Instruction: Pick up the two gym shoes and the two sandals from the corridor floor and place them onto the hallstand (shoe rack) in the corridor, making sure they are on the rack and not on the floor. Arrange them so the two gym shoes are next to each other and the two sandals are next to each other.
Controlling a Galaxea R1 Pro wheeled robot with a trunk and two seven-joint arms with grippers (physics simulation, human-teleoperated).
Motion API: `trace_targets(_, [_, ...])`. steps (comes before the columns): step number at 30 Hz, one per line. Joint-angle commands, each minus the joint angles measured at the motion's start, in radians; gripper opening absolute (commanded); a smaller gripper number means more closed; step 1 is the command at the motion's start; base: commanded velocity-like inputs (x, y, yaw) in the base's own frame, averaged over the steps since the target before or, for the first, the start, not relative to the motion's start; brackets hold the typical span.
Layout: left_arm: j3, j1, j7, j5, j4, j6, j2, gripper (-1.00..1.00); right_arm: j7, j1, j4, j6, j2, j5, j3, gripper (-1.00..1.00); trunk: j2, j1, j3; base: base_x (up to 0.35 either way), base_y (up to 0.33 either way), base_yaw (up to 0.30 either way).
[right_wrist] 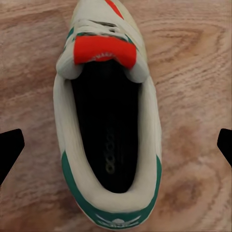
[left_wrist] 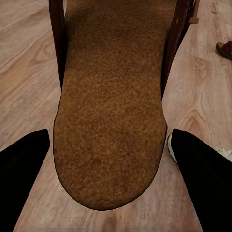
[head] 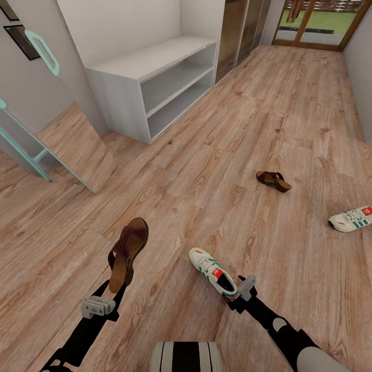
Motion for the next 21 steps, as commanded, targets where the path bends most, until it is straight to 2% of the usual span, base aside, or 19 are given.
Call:
trace_targets(1, [0.0, -0.001, -0.001, 0.0, 0.003, -0.001, 0.0, -1.0, 0.0, 0.0, 0.0, -0.008, 0.0, 0.0, 0.0, 1.0, 0.0, 0.0, 0.0, 0.0, 0.0, 0.0])
trace_targets(21, [0.0, -0.004, -0.001, -0.001, 0.016, -0.006, 0.0, -1.0, 0.002, 0.0, 0.001, -0.037, 0.001, -0.001, 0.0, 1.0, 0.0, 0.0, 0.0, 0.0, 0.0, 0.0])
